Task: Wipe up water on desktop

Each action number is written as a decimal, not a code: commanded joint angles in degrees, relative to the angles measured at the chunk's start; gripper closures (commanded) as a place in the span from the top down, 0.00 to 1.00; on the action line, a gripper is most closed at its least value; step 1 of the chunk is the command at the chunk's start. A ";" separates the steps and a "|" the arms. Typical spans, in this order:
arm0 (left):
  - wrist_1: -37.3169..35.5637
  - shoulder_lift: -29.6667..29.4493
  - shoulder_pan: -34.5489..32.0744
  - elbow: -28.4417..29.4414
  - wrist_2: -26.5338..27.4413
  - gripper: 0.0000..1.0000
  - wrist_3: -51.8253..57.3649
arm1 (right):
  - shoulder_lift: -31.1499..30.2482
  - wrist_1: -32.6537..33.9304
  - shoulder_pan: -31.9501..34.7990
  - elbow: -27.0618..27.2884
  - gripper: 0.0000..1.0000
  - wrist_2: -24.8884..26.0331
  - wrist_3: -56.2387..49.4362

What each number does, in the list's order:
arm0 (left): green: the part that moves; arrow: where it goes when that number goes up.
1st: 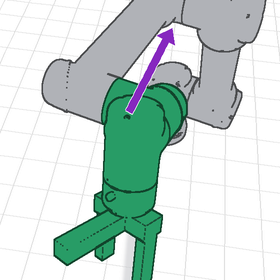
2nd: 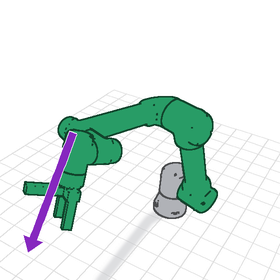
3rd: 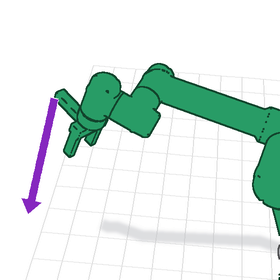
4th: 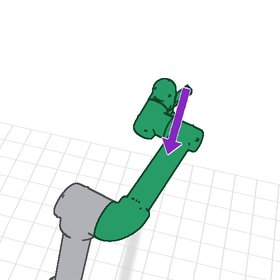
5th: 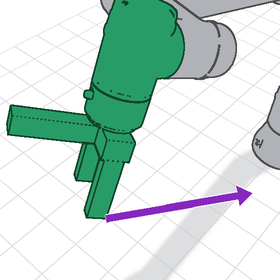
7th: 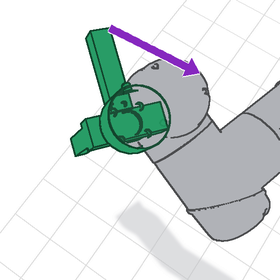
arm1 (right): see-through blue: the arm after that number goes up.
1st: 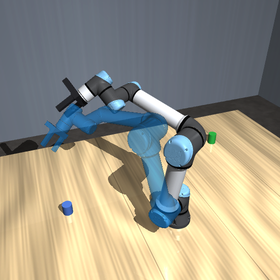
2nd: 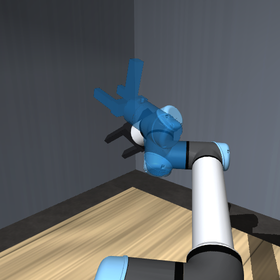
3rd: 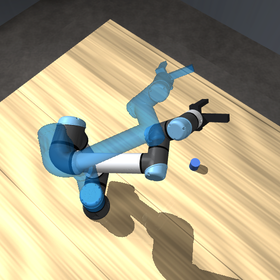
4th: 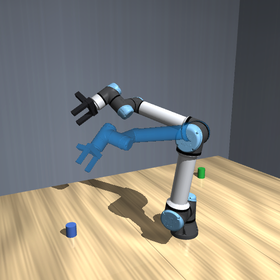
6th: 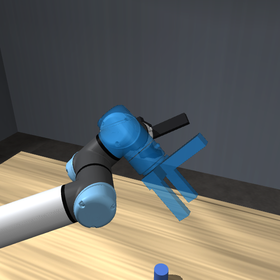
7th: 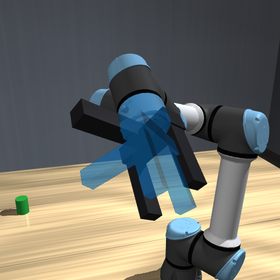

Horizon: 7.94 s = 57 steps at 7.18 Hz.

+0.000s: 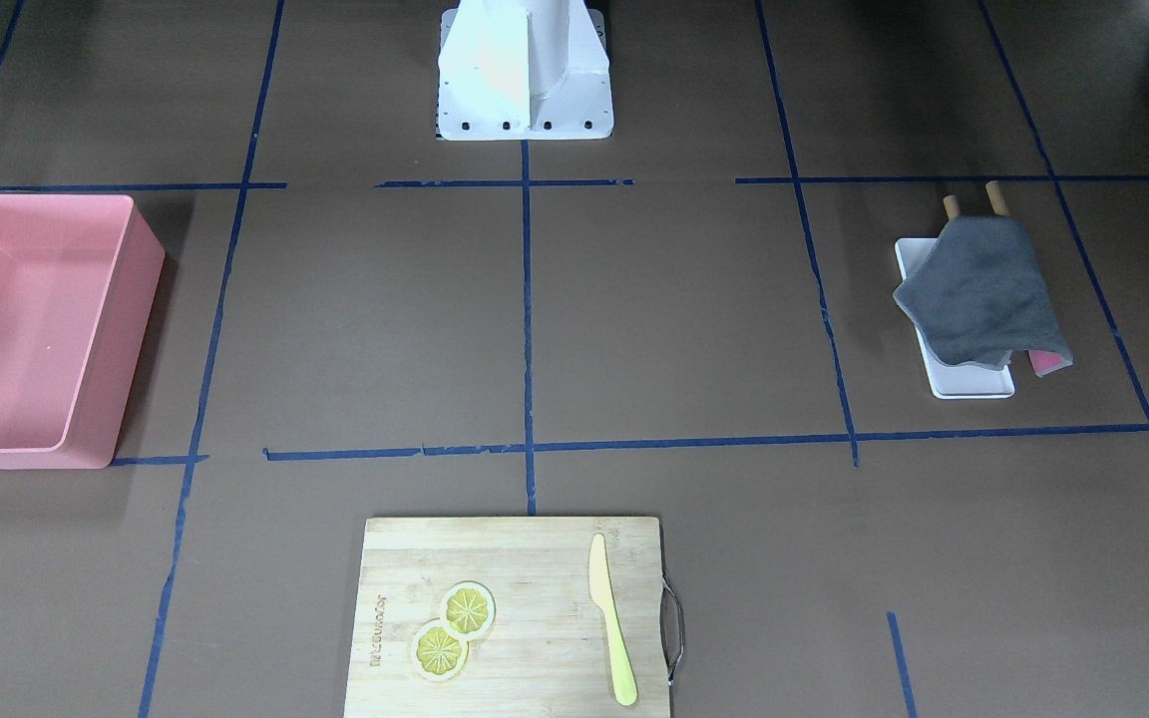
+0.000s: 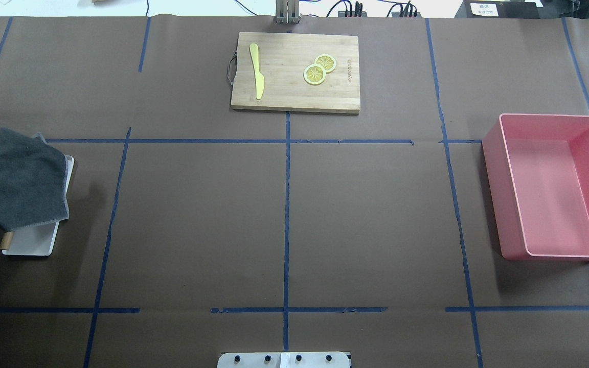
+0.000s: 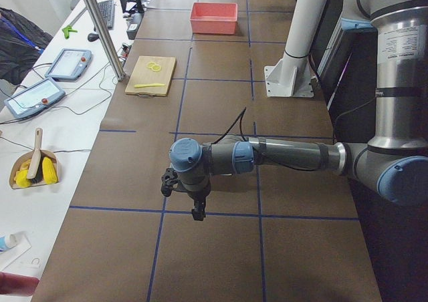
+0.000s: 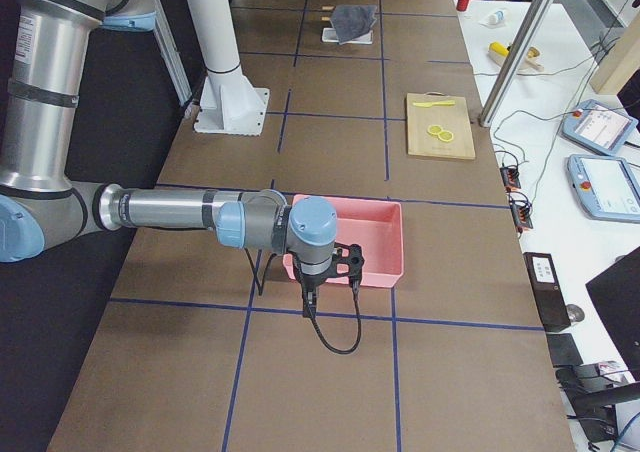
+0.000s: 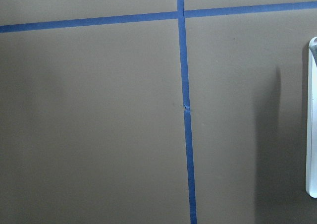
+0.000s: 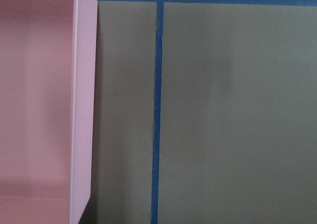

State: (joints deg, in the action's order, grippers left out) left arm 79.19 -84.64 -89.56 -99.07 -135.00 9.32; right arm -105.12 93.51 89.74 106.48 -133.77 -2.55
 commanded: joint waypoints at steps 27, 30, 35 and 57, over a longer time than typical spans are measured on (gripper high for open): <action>35.07 -2.72 22.68 -2.27 0.62 0.03 -43.68 | 2.55 -15.20 -7.91 0.39 1.00 -3.25 11.87; 34.89 -2.72 22.50 -2.97 0.53 0.00 -43.68 | 2.55 -15.20 -7.91 0.48 1.00 -3.25 11.87; 26.19 -5.97 22.59 -13.42 -2.37 0.00 -62.69 | 2.98 -23.76 -10.09 0.48 1.00 -3.87 10.99; 26.90 -48.07 45.35 -8.42 12.92 0.00 -158.11 | 44.12 -34.89 -55.02 2.24 1.00 29.35 15.64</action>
State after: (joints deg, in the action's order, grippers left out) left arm 106.08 -132.02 -44.45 -107.50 -122.39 -147.43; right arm -61.00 58.62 35.08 108.72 -104.43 13.09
